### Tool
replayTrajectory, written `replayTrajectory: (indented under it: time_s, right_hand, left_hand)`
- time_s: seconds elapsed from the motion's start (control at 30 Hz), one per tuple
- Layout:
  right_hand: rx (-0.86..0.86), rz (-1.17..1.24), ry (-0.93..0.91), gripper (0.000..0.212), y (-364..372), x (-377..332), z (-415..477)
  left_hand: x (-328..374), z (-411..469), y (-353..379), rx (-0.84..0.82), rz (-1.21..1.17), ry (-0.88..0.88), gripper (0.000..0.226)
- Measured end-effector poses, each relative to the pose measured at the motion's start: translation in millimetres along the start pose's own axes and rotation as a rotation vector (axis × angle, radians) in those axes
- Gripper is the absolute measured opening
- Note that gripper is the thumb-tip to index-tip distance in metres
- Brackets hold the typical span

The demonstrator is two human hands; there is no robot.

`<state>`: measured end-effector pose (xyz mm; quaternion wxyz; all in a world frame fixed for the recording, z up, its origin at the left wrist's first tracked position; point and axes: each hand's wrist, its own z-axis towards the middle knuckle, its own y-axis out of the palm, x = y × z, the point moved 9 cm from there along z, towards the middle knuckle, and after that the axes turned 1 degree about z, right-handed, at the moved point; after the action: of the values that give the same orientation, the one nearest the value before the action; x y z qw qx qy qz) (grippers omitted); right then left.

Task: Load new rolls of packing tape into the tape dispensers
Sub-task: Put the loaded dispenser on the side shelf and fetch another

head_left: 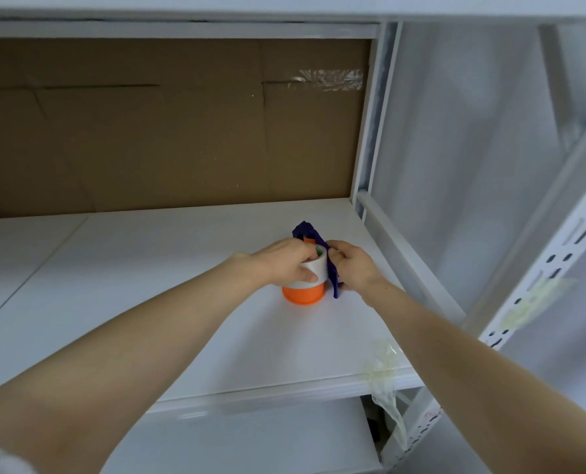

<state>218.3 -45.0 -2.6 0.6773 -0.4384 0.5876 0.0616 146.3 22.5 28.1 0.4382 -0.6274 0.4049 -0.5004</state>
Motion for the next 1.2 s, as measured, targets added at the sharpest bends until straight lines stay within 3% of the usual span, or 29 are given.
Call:
replayTrajectory:
  time_s: [0.13, 0.23, 0.33, 0.4, 0.47, 0.53, 0.6, 0.7, 0.83, 0.97, 1.07, 1.2]
  right_hand:
    - [0.051, -0.072, -0.035, 0.037, -8, -2, -1]
    - [0.038, -0.164, -0.043, 0.037, -7, -4, -2]
    - [0.106, -0.173, -0.074, 0.04, -13, -18, -3]
    - [0.13, 0.072, -0.124, 0.047, -20, -38, -4]
    - [-0.007, 0.307, -0.181, 0.061, -11, -61, -3]
    - [-0.147, 0.249, -0.27, 0.077, 11, -83, -3]
    - [-0.171, 0.133, -0.342, 0.107, 32, -97, 2]
    - [-0.182, 0.052, -0.377, 0.094, 66, -113, 8]
    - [-0.213, -0.115, -0.369, 0.106, 114, -130, 6]
    - [-0.223, -0.248, -0.371, 0.104, 161, -155, -10]
    - [-0.259, -0.282, -0.387, 0.108, 214, -190, -27]
    - [-0.315, -0.216, -0.415, 0.112, 309, -248, -60]
  left_hand:
    - [11, 7, -15, -0.023, -0.022, 0.023, 0.018]
    - [3, 7, -42, 0.112, -0.197, -0.069, 0.024]
    - [-31, -9, -66, 0.374, -0.707, -0.308, 0.007]
    - [-48, -23, -63, 0.479, -1.151, -0.43, 0.008]
    - [-50, -31, -56, 0.489, -1.523, -0.448, 0.019]
    - [-52, -42, -54, 0.513, -1.707, -0.463, 0.027]
    - [-61, -57, -51, 0.558, -1.747, -0.502, 0.027]
    - [-90, -89, -45, 0.61, -1.65, -0.628, 0.029]
    - [-141, -150, -43, 0.622, -1.091, -0.949, 0.044]
    - [-182, -204, -61, 0.533, -0.617, -0.947, 0.027]
    - [-221, -261, -68, 0.485, -0.422, -0.964, 0.042]
    - [-284, -354, -75, 0.478, -0.256, -1.027, 0.046]
